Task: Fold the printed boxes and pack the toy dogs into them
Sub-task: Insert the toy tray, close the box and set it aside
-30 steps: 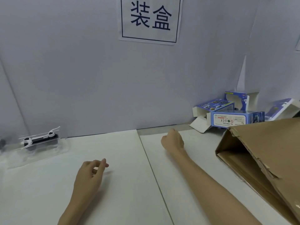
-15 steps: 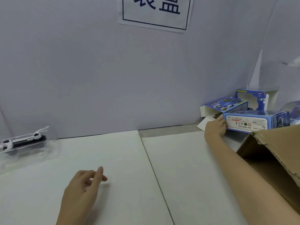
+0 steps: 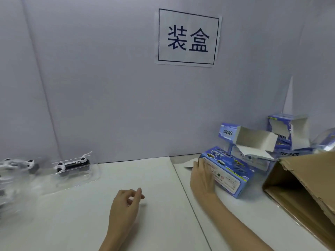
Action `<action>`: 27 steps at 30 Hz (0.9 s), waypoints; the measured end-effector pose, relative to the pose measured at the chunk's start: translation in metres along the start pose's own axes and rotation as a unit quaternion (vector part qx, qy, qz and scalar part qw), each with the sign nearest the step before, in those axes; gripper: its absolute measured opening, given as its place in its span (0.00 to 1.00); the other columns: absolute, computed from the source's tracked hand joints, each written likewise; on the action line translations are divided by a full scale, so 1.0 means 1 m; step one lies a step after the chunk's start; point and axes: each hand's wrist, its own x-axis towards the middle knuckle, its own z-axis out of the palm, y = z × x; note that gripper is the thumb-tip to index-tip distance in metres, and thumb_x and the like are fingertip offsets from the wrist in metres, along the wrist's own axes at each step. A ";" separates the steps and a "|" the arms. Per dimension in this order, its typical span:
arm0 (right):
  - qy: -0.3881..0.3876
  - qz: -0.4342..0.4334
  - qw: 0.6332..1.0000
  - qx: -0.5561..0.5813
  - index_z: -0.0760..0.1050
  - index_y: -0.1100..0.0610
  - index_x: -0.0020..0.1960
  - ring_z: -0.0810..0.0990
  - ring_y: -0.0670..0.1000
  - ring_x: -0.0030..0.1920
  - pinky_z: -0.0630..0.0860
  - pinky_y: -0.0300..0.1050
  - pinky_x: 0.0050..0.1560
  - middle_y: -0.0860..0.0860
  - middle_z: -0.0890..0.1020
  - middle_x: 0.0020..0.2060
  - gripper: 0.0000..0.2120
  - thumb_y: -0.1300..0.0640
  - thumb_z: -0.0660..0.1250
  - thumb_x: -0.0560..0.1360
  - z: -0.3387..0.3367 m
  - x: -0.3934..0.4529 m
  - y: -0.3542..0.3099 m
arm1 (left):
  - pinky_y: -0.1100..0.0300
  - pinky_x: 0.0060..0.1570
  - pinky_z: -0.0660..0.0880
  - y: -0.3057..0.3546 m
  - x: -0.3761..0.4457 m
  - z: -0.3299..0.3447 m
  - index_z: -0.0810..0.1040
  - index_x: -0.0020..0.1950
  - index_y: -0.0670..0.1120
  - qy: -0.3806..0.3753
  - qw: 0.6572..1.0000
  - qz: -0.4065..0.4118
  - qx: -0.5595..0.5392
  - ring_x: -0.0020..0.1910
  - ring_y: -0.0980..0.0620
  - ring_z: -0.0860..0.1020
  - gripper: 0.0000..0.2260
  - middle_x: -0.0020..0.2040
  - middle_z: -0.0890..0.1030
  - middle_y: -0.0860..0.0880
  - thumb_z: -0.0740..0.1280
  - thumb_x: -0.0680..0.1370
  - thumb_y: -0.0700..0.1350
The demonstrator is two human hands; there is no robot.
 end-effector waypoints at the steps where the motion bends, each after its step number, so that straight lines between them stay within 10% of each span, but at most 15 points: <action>1: 0.036 -0.033 0.998 0.051 0.80 0.62 0.50 0.82 0.59 0.44 0.79 0.51 0.42 0.59 0.80 0.47 0.11 0.67 0.77 0.69 -0.008 -0.008 -0.013 | 0.63 0.43 0.70 0.001 0.000 -0.001 0.85 0.42 0.53 0.006 1.000 -0.001 -0.006 0.42 0.57 0.79 0.11 0.50 0.79 0.52 0.68 0.82 0.52; 9: 0.145 -0.014 0.870 0.472 0.79 0.58 0.48 0.79 0.47 0.45 0.76 0.41 0.47 0.47 0.78 0.44 0.04 0.65 0.71 0.79 -0.062 -0.042 -0.073 | 0.58 0.49 0.75 -0.008 0.002 -0.007 0.77 0.59 0.54 -0.022 1.000 -0.004 -0.004 0.53 0.49 0.81 0.15 0.56 0.78 0.50 0.69 0.78 0.37; 12: 0.107 0.032 0.807 0.580 0.81 0.56 0.48 0.82 0.50 0.45 0.78 0.39 0.48 0.48 0.82 0.42 0.05 0.64 0.71 0.80 -0.078 -0.042 -0.072 | 0.63 0.52 0.75 -0.004 -0.001 -0.006 0.79 0.59 0.57 -0.039 0.997 0.039 -0.054 0.59 0.54 0.81 0.16 0.57 0.83 0.54 0.77 0.74 0.46; 19: 0.041 0.136 0.703 0.697 0.83 0.56 0.47 0.83 0.46 0.41 0.77 0.34 0.42 0.48 0.86 0.42 0.04 0.62 0.71 0.80 -0.094 -0.035 -0.058 | 0.45 0.72 0.69 0.013 0.001 -0.021 0.55 0.81 0.64 0.059 0.987 0.123 -0.088 0.77 0.54 0.66 0.50 0.79 0.64 0.63 0.82 0.68 0.51; 24: -0.011 0.136 0.669 0.730 0.84 0.53 0.54 0.83 0.48 0.42 0.81 0.46 0.47 0.52 0.86 0.48 0.05 0.58 0.69 0.82 -0.099 -0.033 -0.052 | 0.71 0.53 0.74 0.033 -0.009 -0.020 0.68 0.63 0.75 0.039 0.984 0.142 -0.101 0.62 0.69 0.76 0.25 0.61 0.78 0.72 0.73 0.69 0.68; 27: -0.012 0.117 0.665 0.738 0.78 0.49 0.64 0.83 0.50 0.49 0.81 0.43 0.48 0.54 0.85 0.52 0.12 0.53 0.67 0.82 -0.101 -0.034 -0.056 | 0.66 0.52 0.76 0.038 -0.009 -0.018 0.72 0.63 0.67 0.064 0.977 0.141 -0.150 0.58 0.61 0.80 0.18 0.59 0.82 0.61 0.74 0.76 0.62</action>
